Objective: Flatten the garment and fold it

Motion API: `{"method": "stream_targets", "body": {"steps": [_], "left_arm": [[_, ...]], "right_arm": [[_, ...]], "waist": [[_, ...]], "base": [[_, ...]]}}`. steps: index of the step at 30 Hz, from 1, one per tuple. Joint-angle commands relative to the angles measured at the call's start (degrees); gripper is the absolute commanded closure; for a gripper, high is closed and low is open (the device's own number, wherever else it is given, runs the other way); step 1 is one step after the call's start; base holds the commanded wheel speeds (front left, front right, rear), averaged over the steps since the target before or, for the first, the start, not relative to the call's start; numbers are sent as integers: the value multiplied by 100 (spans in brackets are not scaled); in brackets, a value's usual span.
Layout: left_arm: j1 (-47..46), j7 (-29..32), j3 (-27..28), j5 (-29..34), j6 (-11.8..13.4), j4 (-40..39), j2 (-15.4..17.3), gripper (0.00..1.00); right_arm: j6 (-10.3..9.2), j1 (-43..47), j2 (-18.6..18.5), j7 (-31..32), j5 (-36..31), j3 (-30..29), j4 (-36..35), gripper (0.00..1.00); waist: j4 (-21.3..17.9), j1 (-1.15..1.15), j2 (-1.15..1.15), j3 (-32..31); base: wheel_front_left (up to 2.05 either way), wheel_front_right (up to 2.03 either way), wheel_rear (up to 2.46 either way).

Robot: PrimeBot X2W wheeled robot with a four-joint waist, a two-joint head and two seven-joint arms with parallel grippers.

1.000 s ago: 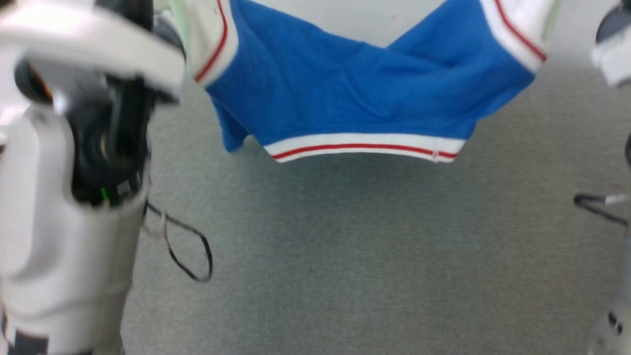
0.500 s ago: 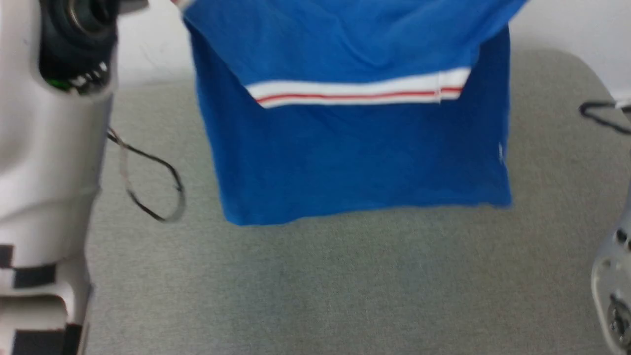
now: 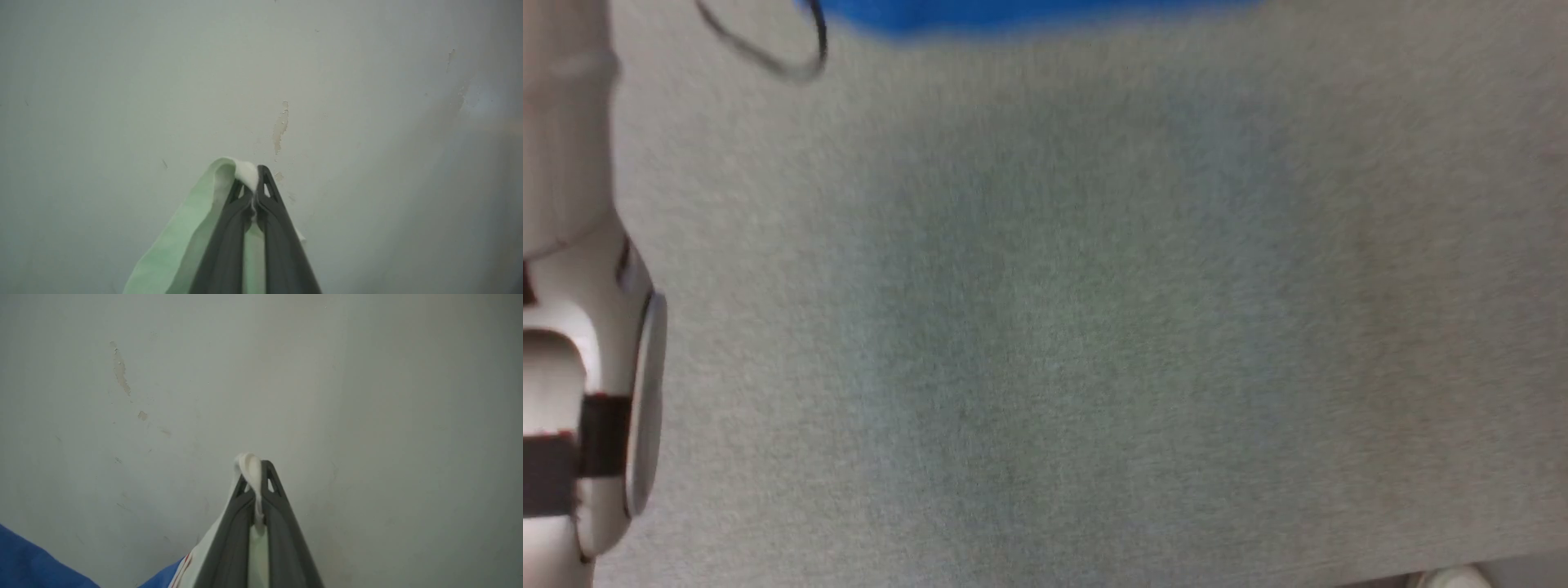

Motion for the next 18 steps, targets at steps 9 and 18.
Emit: {"method": "stream_targets", "body": {"steps": [9, 18], "left_arm": [[-101, -1400, 542, -130, -619, 248, 111, 100], [658, -1575, 773, -653, -1236, 285, 172, 100]], "right_arm": [[-4, -372, -524, -786, -127, 307, 432, 100], [-4, -18, -1008, -983, 646, 948, 511, 100]], "waist": [[496, -3, 0, 2028], [555, -3, 0, 2165]], "base": [[0, 0, 0], [0, 0, 0]]}}
